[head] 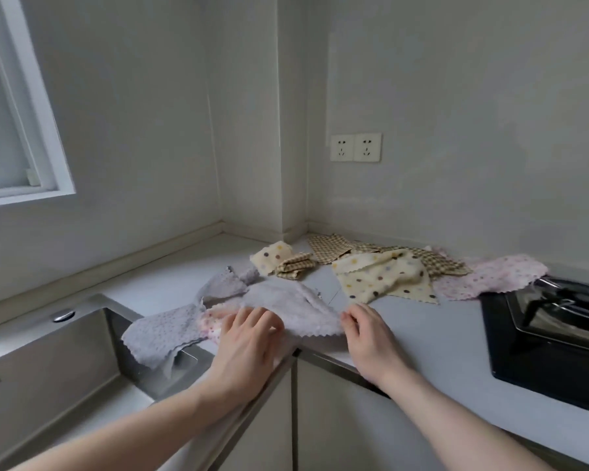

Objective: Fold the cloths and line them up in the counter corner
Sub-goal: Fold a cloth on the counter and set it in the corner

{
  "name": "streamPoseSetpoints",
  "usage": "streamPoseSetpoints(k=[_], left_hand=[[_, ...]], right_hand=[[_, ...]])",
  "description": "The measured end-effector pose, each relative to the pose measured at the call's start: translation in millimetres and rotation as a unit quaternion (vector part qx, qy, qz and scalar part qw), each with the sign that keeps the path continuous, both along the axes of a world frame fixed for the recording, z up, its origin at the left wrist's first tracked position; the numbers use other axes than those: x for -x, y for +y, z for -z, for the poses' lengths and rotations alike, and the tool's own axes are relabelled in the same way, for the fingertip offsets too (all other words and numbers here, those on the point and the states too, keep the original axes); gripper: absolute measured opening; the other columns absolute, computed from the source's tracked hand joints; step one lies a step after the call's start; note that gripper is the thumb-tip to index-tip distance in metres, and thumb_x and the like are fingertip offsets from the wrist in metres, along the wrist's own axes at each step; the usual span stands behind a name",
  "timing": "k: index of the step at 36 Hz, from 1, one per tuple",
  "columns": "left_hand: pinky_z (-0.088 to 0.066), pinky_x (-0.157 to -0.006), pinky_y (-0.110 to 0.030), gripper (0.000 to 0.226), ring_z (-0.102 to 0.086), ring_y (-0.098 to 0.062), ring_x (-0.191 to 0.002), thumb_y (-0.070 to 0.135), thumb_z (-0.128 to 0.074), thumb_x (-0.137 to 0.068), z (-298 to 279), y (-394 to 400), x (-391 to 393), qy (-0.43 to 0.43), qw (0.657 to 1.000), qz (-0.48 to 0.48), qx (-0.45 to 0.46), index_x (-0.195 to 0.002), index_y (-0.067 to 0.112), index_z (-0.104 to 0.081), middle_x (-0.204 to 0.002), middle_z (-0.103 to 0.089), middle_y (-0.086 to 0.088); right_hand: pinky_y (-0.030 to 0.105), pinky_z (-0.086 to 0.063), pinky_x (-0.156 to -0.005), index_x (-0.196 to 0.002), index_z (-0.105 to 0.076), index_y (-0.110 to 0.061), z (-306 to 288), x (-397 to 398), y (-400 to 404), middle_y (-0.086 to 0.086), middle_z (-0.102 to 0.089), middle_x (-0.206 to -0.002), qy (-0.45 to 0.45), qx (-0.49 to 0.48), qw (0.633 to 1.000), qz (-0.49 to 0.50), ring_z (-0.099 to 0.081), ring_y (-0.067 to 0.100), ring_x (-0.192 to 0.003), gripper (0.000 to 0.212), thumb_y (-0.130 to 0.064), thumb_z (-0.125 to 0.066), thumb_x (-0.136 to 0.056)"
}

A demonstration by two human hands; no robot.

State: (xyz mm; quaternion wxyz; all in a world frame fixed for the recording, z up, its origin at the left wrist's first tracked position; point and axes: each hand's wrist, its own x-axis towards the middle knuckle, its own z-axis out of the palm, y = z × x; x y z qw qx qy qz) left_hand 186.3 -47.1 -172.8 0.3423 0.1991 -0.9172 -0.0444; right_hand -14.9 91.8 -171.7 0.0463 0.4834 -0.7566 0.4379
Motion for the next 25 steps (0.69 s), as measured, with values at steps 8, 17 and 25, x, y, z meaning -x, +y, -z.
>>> streamPoseSetpoints(k=[8,17,25], left_hand=[[-0.039,-0.068,-0.031,0.016,-0.056,-0.014,-0.072,0.032,-0.037,-0.104,-78,40,-4,0.087,0.994,0.053,0.035,-0.099,0.028,-0.051,-0.084,-0.063,0.013],[-0.047,-0.065,-0.034,0.011,-0.062,-0.022,-0.080,0.031,-0.060,-0.098,-167,88,-9,0.134,0.981,0.128,0.055,-0.101,0.021,-0.058,-0.091,-0.069,0.007],[-0.043,-0.061,-0.026,0.030,-0.052,-0.006,-0.062,0.053,-0.080,-0.078,-185,105,9,0.096,0.981,0.154,-0.068,-0.083,0.027,-0.064,-0.071,-0.062,0.009]], right_hand=[[0.036,-0.056,-0.061,-0.073,-0.049,-0.024,-67,-37,61,-0.009,-0.051,-0.058,-0.091,0.096,0.989,0.071,-0.056,0.014,-0.059,0.035,-0.037,-0.045,-0.105],[0.017,-0.033,-0.048,-0.071,-0.055,-0.012,-153,-54,138,-0.006,-0.047,-0.053,-0.047,0.161,0.977,0.131,-0.044,0.004,-0.048,0.038,-0.031,-0.054,-0.103],[0.019,-0.049,-0.073,-0.090,-0.068,-0.023,-178,-54,199,-0.010,-0.075,-0.090,-0.096,0.099,0.986,0.099,-0.068,0.002,-0.086,0.043,-0.062,-0.076,-0.073]])
